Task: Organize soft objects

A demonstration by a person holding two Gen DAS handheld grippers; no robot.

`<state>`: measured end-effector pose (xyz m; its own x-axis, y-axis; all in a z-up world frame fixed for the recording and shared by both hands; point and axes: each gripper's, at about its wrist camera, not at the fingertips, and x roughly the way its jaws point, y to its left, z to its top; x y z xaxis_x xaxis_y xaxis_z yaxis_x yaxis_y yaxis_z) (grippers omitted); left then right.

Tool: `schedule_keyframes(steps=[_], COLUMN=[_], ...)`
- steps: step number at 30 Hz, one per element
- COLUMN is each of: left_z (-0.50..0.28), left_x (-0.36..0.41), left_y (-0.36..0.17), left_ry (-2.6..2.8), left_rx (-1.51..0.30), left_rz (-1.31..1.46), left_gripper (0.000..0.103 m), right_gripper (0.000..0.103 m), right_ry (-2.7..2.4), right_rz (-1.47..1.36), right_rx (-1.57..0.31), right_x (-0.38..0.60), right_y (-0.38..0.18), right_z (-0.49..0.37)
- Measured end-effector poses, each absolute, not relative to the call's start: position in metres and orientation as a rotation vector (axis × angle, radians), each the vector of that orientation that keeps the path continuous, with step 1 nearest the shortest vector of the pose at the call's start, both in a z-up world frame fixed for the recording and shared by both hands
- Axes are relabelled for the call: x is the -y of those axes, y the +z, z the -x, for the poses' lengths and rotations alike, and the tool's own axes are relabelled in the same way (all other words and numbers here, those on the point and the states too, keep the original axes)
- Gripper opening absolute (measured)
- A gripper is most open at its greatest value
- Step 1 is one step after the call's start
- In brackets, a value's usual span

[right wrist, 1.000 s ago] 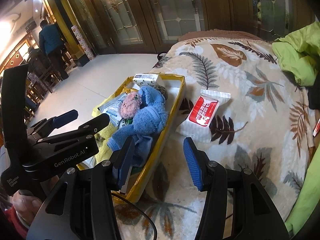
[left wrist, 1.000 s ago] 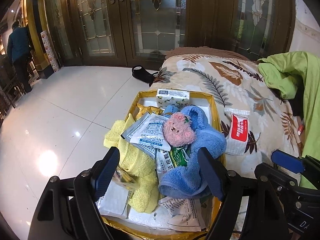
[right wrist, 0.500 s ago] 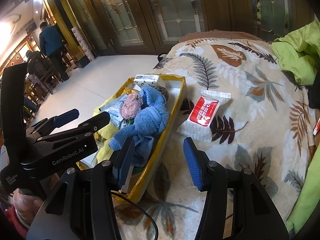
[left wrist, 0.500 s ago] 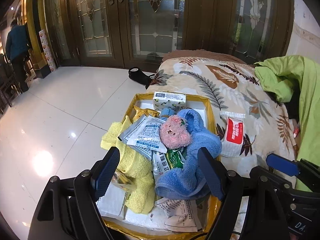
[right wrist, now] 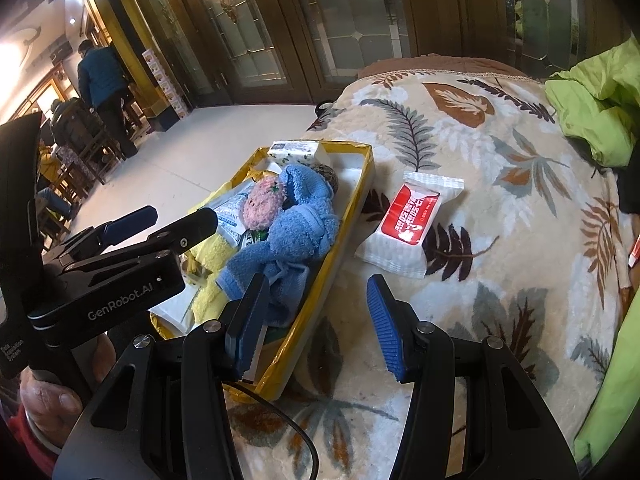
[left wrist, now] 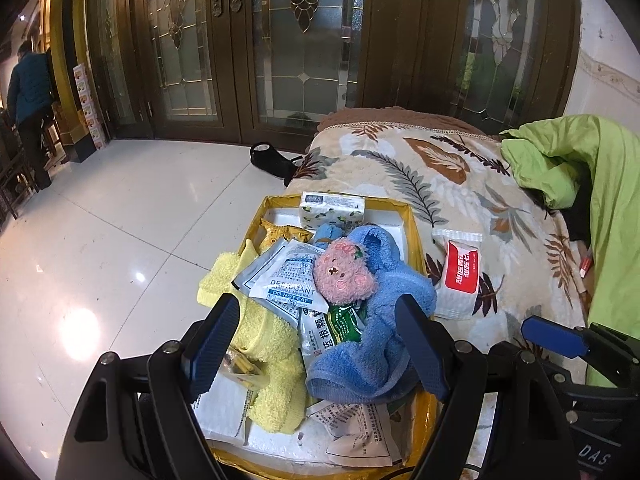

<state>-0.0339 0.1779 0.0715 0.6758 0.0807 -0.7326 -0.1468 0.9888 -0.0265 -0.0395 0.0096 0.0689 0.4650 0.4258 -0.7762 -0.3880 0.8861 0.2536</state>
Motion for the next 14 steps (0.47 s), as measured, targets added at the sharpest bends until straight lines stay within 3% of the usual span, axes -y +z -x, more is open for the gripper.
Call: schedule_keyframes(steps=[14], left_z=[0.039], left_x=[-0.176], left_y=[0.083], left_ry=[0.155], left_rx=[-0.779], left_rz=[0.076], left_gripper=[0.080], right_gripper=[0.051], right_ry=[0.482], right_rz=[-0.089], right_rx=[-0.952], right_x=[0.007], right_y=[0.076], right_z=[0.036])
